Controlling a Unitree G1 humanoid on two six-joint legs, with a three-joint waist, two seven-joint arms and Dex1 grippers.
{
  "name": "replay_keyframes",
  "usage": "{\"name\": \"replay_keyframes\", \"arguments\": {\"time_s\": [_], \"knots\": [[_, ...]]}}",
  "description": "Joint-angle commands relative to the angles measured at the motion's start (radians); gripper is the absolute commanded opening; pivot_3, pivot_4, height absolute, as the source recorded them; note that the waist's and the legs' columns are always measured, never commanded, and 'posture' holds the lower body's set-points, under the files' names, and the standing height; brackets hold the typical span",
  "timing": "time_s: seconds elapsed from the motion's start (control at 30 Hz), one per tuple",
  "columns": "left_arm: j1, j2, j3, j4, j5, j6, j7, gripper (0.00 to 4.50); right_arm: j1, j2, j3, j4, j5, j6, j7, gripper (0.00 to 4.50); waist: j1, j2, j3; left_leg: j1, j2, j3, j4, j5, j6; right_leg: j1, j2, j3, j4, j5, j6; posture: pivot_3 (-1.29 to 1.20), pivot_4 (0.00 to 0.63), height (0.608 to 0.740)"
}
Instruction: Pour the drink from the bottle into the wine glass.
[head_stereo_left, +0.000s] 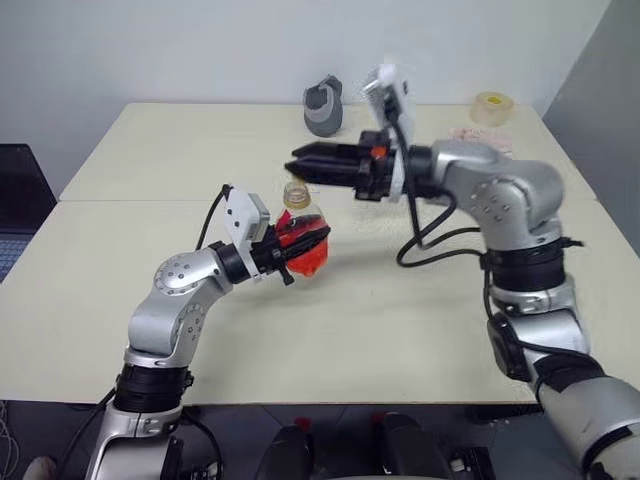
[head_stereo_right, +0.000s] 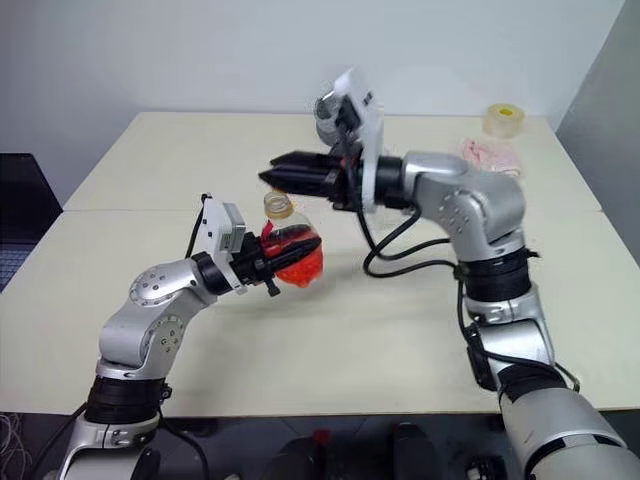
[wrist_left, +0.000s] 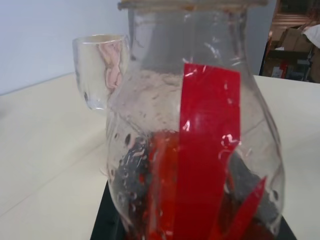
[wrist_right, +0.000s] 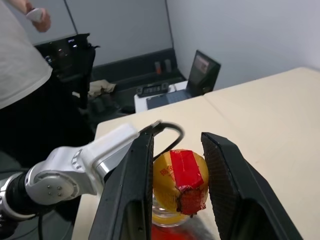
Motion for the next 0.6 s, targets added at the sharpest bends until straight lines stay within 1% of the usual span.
{"name": "replay_keyframes", "arguments": {"time_s": [0.03,0.2,0.3,0.43,0.5,0.6], "knots": [[-0.007,0.002,0.008,-0.035,-0.01,-0.02,-0.003,1.04,-0.031,-0.013,0.003,-0.031,0.003,0.003,0.007,1.16,-0.001,0.0,0.0,0.0,0.0,0.0,0.0,0.0,0.0,0.0,0.0,0.0,0.0,0.0,0.0,0.0,0.15,0.74],[-0.018,-0.005,0.003,-0.028,-0.008,-0.022,-0.002,1.04,-0.024,-0.026,-0.002,-0.045,0.002,0.006,-0.005,1.16,-0.001,0.0,0.0,0.0,0.0,0.0,0.0,0.0,0.0,0.0,0.0,0.0,0.0,0.0,0.0,0.0,0.15,0.74],[-0.012,-0.001,0.012,-0.039,-0.011,-0.018,0.004,1.04,0.044,-0.066,-0.028,-0.119,0.015,0.031,-0.031,1.16,0.0,0.0,0.0,0.0,0.0,0.0,0.0,0.0,0.0,0.0,0.0,0.0,0.0,0.0,0.0,0.0,0.15,0.74],[0.017,0.003,0.026,-0.077,-0.023,0.0,0.021,1.04,0.192,-0.112,-0.092,-0.264,0.043,0.08,-0.117,1.16,0.008,0.0,0.0,-0.001,0.001,0.0,0.0,0.0,0.0,0.0,-0.002,0.0,0.0,0.0,0.0,0.0,0.15,0.74],[0.032,0.003,0.03,-0.096,-0.029,0.008,0.034,1.04,0.305,-0.125,-0.127,-0.359,0.034,0.072,-0.175,1.16,0.01,0.0,0.0,-0.001,0.001,0.0,0.0,0.0,0.0,0.0,-0.003,0.0,0.0,0.0,0.0,0.0,0.15,0.74],[0.052,0.0,0.033,-0.111,-0.033,0.013,0.047,1.04,0.51,-0.114,-0.183,-0.504,-0.003,0.066,-0.307,1.16,0.017,-0.001,0.0,-0.001,0.001,0.0,0.0,0.0,0.0,0.0,-0.004,0.0,0.0,0.0,0.0,0.0,0.15,0.74]]}}
